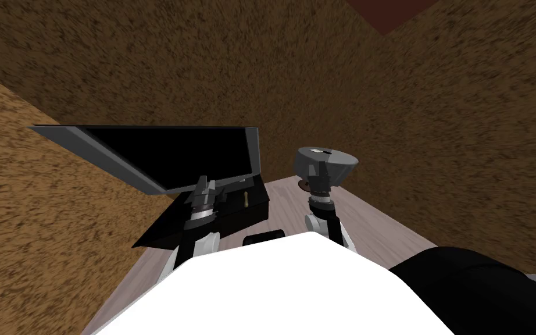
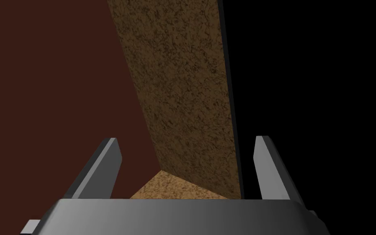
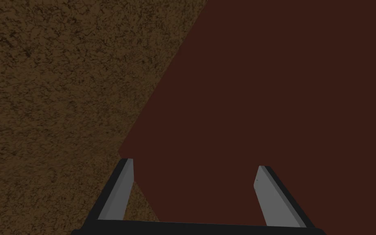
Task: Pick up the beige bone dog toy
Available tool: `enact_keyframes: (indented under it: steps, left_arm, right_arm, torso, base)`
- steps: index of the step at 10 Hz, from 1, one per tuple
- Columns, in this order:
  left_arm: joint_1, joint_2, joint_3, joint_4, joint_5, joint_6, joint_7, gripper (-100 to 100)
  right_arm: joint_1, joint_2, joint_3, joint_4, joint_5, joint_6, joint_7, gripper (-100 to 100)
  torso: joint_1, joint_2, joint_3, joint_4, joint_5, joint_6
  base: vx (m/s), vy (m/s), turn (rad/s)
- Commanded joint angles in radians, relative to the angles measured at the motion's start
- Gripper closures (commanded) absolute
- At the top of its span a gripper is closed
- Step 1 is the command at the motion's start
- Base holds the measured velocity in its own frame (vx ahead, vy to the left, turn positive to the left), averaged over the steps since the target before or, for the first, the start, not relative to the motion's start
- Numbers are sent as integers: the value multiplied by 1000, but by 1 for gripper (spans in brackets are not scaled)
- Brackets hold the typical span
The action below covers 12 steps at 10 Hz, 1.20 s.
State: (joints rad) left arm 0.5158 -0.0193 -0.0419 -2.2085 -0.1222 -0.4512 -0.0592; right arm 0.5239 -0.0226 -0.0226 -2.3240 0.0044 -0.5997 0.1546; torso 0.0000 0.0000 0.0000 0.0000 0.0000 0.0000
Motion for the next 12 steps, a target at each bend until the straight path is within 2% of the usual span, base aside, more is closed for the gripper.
enact_keyframes:
  steps: [1, 5, 12]
  left_arm:
    - [6, 37, -3, 8, 5, 5, 5, -100]
    - [43, 147, -21, 55, 31, 34, 32, -100]
    - [157, 306, -77, 204, 115, 119, 112, -100]
  right_arm:
    - [0, 0, 0, 0, 0, 0, 0, 0]
    - [0, 0, 0, 0, 0, 0, 0, 0]
    - [0, 0, 0, 0, 0, 0, 0, 0]
  torso:
    - [0, 0, 0, 0, 0, 0]
    - [-1, 3, 2, 1, 0, 0]
    - [-3, 3, 2, 1, -1, 0]
  base:
    - [-10, -9, -71]
    - [-37, -28, -161]
    - [-44, -49, -319]
